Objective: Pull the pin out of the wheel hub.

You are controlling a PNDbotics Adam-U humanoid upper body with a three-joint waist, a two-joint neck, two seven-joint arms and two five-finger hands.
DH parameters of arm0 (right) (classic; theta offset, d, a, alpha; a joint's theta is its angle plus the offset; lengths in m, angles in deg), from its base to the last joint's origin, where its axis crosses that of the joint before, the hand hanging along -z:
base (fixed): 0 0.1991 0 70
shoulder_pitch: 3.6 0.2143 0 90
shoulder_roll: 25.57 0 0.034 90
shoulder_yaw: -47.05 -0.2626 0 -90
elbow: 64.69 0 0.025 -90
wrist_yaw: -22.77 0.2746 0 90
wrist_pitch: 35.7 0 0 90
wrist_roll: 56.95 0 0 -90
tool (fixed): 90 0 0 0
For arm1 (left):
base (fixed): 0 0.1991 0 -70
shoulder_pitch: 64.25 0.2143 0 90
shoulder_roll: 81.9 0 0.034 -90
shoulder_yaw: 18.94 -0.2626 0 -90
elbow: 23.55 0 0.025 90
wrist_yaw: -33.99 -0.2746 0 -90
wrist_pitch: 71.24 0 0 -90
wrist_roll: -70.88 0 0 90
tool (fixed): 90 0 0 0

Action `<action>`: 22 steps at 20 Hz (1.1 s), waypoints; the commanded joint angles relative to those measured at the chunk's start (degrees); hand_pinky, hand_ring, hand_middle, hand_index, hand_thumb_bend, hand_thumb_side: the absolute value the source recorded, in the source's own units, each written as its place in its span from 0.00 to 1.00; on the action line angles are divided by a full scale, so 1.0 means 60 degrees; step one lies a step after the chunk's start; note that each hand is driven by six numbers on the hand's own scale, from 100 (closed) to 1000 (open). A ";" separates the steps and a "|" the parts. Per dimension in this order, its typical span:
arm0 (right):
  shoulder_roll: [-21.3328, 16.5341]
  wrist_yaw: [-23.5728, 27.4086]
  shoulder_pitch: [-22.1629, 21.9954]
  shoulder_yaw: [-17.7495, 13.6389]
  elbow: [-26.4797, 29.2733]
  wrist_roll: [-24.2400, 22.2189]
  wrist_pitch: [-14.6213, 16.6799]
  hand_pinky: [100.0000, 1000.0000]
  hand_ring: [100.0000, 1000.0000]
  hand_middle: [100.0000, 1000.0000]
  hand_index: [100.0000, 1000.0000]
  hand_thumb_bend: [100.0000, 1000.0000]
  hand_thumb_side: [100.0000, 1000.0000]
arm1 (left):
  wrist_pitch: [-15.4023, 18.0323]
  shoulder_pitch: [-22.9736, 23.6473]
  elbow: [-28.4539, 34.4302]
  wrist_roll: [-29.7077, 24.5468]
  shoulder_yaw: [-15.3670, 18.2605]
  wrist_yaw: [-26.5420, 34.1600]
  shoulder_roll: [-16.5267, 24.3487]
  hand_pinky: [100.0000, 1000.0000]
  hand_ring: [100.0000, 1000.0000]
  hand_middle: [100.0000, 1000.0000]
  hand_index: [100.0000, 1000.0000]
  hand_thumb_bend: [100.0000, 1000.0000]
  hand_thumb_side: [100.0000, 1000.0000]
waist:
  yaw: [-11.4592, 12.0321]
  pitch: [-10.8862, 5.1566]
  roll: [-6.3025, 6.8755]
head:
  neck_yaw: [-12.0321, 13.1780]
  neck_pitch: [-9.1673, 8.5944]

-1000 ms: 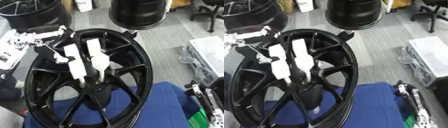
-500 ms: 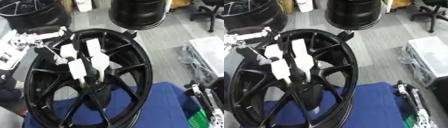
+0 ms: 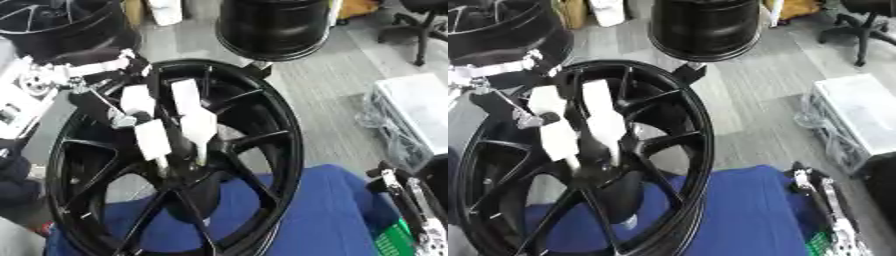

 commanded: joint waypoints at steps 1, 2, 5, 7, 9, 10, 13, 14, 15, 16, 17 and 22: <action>-0.0197 -0.0045 0.0086 0.0012 0.0151 -0.0037 0.0004 0.52 0.49 0.53 0.54 0.00 0.87 | 0.2095 -0.0399 0.0431 -0.2168 0.0190 0.0328 0.0370 0.47 0.38 0.46 0.58 0.02 0.00 | -0.0024 -0.0195 -0.0034 | 0.0047 -0.0079; -0.0196 -0.0050 0.0086 0.0013 0.0142 -0.0041 0.0001 0.52 0.49 0.53 0.54 0.00 0.87 | 0.2064 -0.0462 0.0529 -0.2168 0.0250 0.0452 0.0452 0.47 0.38 0.46 0.58 0.02 0.00 | -0.0020 -0.0203 -0.0027 | 0.0053 -0.0073; -0.0200 -0.0063 0.0056 -0.0008 0.0110 -0.0030 -0.0010 0.52 0.49 0.53 0.54 0.00 0.87 | 0.1930 -0.0600 0.0942 -0.2168 0.0685 0.1025 0.0947 0.48 0.39 0.47 0.59 0.04 0.00 | 0.0054 -0.0238 -0.0006 | -0.0004 -0.0080; -0.0210 -0.0053 0.0004 -0.0041 0.0067 0.0003 -0.0031 0.52 0.49 0.53 0.54 0.00 0.88 | 0.1736 -0.0541 0.1276 -0.2168 0.1132 0.1602 0.1524 0.48 0.39 0.47 0.59 0.05 0.00 | 0.0163 -0.0267 -0.0008 | -0.0087 -0.0114; -0.0235 -0.0054 -0.0037 -0.0084 0.0063 0.0048 -0.0027 0.52 0.49 0.53 0.54 0.00 0.87 | 0.1526 -0.0313 0.1596 -0.2166 0.1640 0.2151 0.2169 0.48 0.39 0.47 0.59 0.06 0.00 | 0.0262 -0.0291 0.0021 | -0.0144 -0.0139; -0.0250 -0.0066 -0.0058 -0.0110 0.0072 0.0069 -0.0023 0.52 0.49 0.53 0.54 0.00 0.87 | 0.1423 -0.0123 0.1743 -0.2135 0.1916 0.2403 0.2529 0.48 0.39 0.47 0.60 0.06 0.00 | 0.0306 -0.0299 0.0038 | -0.0191 -0.0134; -0.0276 -0.0095 -0.0097 -0.0174 0.0094 0.0129 -0.0026 0.52 0.49 0.53 0.54 0.00 0.87 | 0.1109 0.0895 0.2150 -0.1796 0.2738 0.2921 0.3645 0.49 0.40 0.48 0.60 0.06 0.00 | 0.0404 -0.0309 0.0064 | -0.0283 -0.0113; -0.0276 -0.0099 -0.0096 -0.0190 0.0098 0.0148 -0.0029 0.52 0.49 0.53 0.54 0.00 0.87 | 0.1071 0.1392 0.2285 -0.1632 0.3023 0.3056 0.3974 0.49 0.40 0.48 0.60 0.04 0.00 | 0.0419 -0.0307 0.0066 | -0.0293 -0.0127; -0.0271 -0.0098 -0.0090 -0.0200 0.0098 0.0165 -0.0032 0.52 0.49 0.53 0.54 0.00 0.87 | 0.1039 0.1933 0.2393 -0.1479 0.3293 0.3161 0.4242 0.49 0.40 0.48 0.60 0.03 0.00 | 0.0427 -0.0302 0.0062 | -0.0297 -0.0140; -0.0265 -0.0094 -0.0082 -0.0206 0.0096 0.0177 -0.0034 0.52 0.49 0.53 0.54 0.00 0.87 | 0.1009 0.2437 0.2466 -0.1366 0.3526 0.3228 0.4439 0.50 0.41 0.49 0.61 0.02 0.00 | 0.0434 -0.0295 0.0056 | -0.0304 -0.0161; -0.0254 -0.0088 -0.0074 -0.0215 0.0096 0.0190 -0.0035 0.52 0.49 0.53 0.54 0.00 0.87 | 0.0961 0.2965 0.2462 -0.1279 0.3767 0.3227 0.4573 0.50 0.41 0.49 0.61 0.01 0.00 | 0.0446 -0.0285 0.0043 | -0.0318 -0.0191; -0.0205 -0.0060 -0.0039 -0.0234 0.0078 0.0226 -0.0039 0.52 0.49 0.53 0.54 0.00 0.86 | 0.0687 0.4648 0.1545 -0.1108 0.4394 0.2521 0.4409 0.53 0.43 0.50 0.62 0.00 0.00 | 0.0459 -0.0254 -0.0040 | -0.0387 -0.0215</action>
